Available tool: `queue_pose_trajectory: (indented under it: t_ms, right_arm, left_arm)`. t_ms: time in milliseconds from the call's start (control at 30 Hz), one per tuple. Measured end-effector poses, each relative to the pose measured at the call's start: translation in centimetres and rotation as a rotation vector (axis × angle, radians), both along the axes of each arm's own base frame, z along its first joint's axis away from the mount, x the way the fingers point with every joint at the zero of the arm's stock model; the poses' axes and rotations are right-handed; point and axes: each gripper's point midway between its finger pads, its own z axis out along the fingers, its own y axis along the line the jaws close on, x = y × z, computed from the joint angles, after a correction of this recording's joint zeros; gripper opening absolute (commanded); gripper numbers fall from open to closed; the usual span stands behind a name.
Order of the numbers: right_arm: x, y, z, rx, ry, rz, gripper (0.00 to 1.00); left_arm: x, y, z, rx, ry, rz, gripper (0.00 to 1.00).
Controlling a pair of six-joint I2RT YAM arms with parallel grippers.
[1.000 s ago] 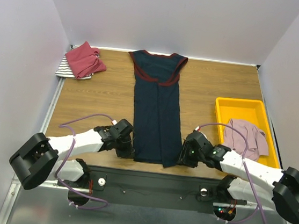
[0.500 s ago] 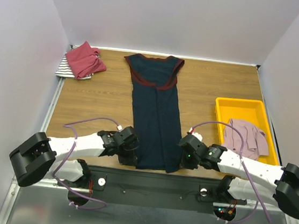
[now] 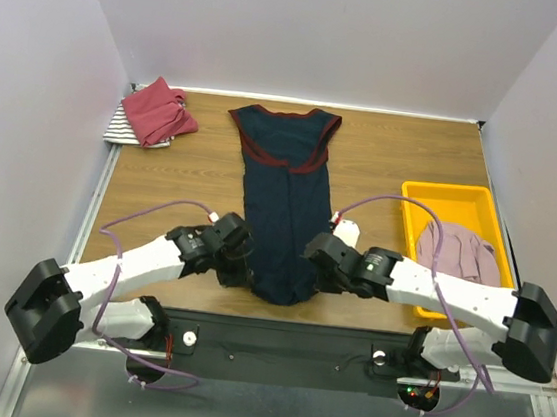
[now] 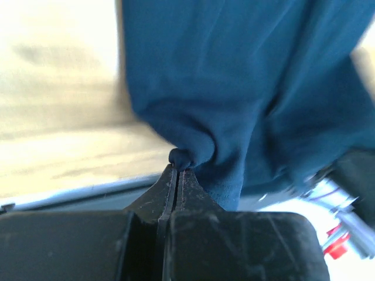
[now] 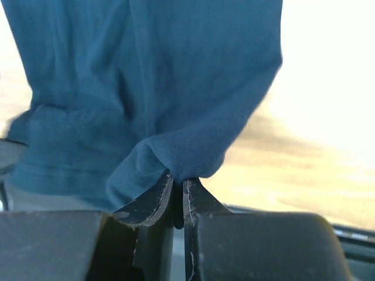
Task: Fold and stack the tank tops
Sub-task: Fold the tank top
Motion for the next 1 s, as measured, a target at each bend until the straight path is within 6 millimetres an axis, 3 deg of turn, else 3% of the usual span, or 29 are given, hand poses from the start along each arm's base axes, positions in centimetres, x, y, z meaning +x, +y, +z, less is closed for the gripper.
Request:
queue_pose_trajectory:
  t_ms: [200, 367, 867, 1000]
  right_arm:
    - [4.6, -0.2, 0.6, -0.064, -0.061, -0.043, 0.10]
    - [9.4, -0.3, 1.7, -0.085, -0.120, -0.078, 0.09]
    - [20.5, 1.7, 1.0, -0.110, -0.200, -0.074, 0.06]
    - [23.1, 2.3, 0.9, -0.100, -0.208, -0.076, 0.05]
  left_arm:
    - [6.6, 0.0, 2.8, -0.018, -0.115, 0.081, 0.00]
    - [10.8, -0.6, 3.6, -0.025, -0.169, 0.107, 0.00]
    - [21.0, 1.3, 5.8, -0.029, -0.283, 0.241, 0.00]
    - [23.2, 1.8, 5.6, -0.013, -0.287, 0.262, 0.00]
